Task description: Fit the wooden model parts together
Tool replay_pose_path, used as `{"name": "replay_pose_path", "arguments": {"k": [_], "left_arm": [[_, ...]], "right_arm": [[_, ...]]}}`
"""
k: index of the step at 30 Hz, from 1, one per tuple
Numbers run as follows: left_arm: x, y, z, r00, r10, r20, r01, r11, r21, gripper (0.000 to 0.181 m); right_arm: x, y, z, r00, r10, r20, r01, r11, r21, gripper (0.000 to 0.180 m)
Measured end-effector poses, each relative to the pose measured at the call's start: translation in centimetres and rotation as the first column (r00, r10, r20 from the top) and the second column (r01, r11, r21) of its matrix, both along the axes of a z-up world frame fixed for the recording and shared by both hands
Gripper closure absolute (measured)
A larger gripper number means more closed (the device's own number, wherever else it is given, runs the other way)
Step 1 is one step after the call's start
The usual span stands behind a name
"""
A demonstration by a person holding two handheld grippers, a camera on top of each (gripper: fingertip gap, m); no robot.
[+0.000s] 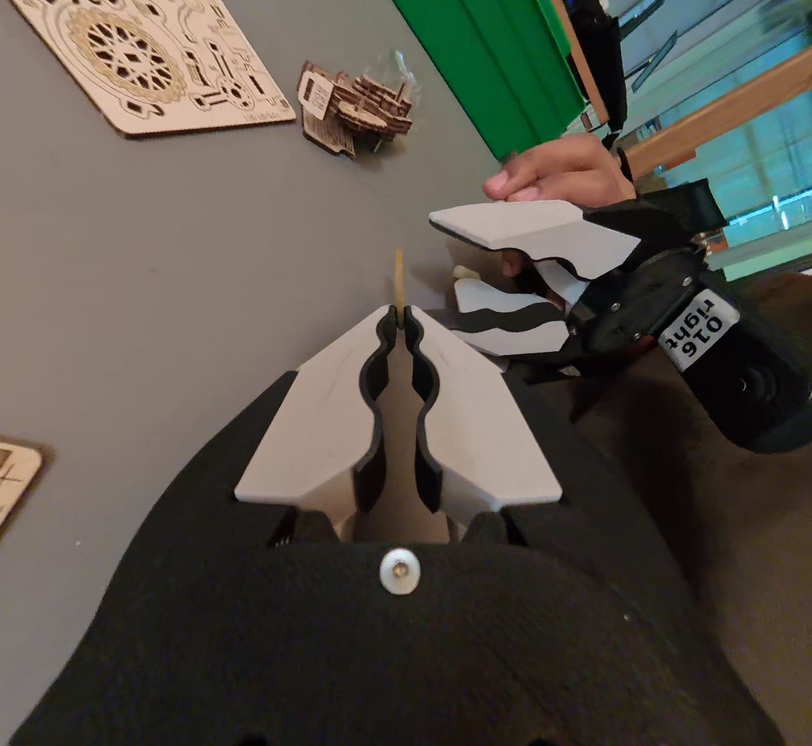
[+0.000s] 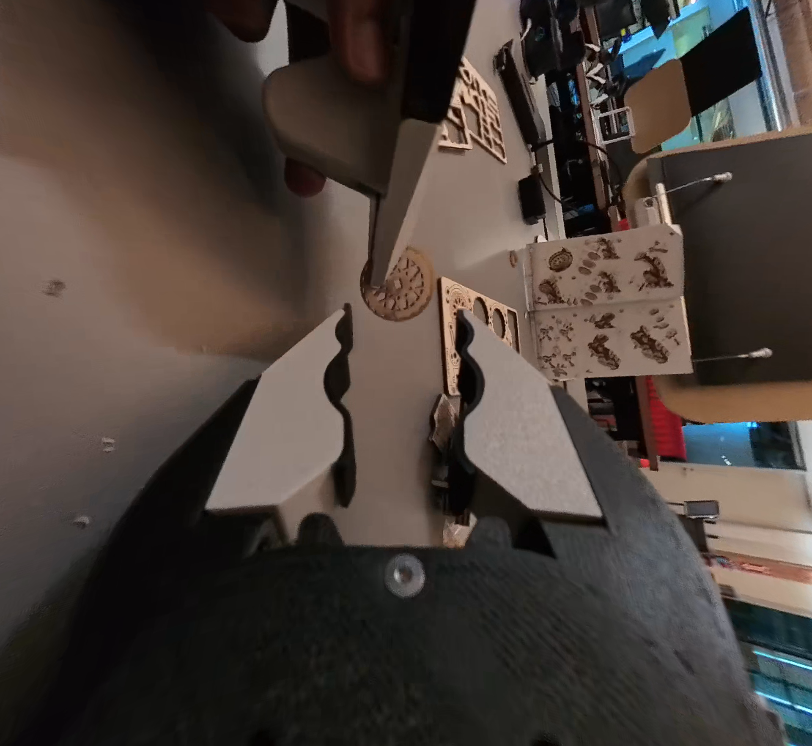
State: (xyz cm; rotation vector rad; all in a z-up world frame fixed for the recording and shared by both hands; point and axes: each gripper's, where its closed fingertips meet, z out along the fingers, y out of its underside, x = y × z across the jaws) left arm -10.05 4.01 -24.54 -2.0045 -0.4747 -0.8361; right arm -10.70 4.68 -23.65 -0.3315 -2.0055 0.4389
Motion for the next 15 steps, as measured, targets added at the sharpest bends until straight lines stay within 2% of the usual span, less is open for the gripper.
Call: {"name": "replay_pose_path", "arguments": {"k": [5,11,15], "left_arm": [[1.2,-0.2,-0.6,0.997,-0.058,-0.041,0.057,0.998,-0.031,0.179],[1.8,-0.3,-0.5,0.992,-0.086,-0.092,0.083,0.996,-0.033,0.179],[1.7,-0.2,0.6,0.997,-0.069,-0.018,0.070,0.997,0.031,0.158]], "right_arm": [[0.4,-0.9,-0.8,0.999,0.038,0.010,-0.039,0.996,0.075,0.134],[0.7,-1.2,-1.1,0.998,0.059,0.008,-0.060,0.994,0.094,0.146],[0.6,-0.9,-0.4,0.999,0.034,0.007,-0.034,0.999,0.006,0.146]]}}
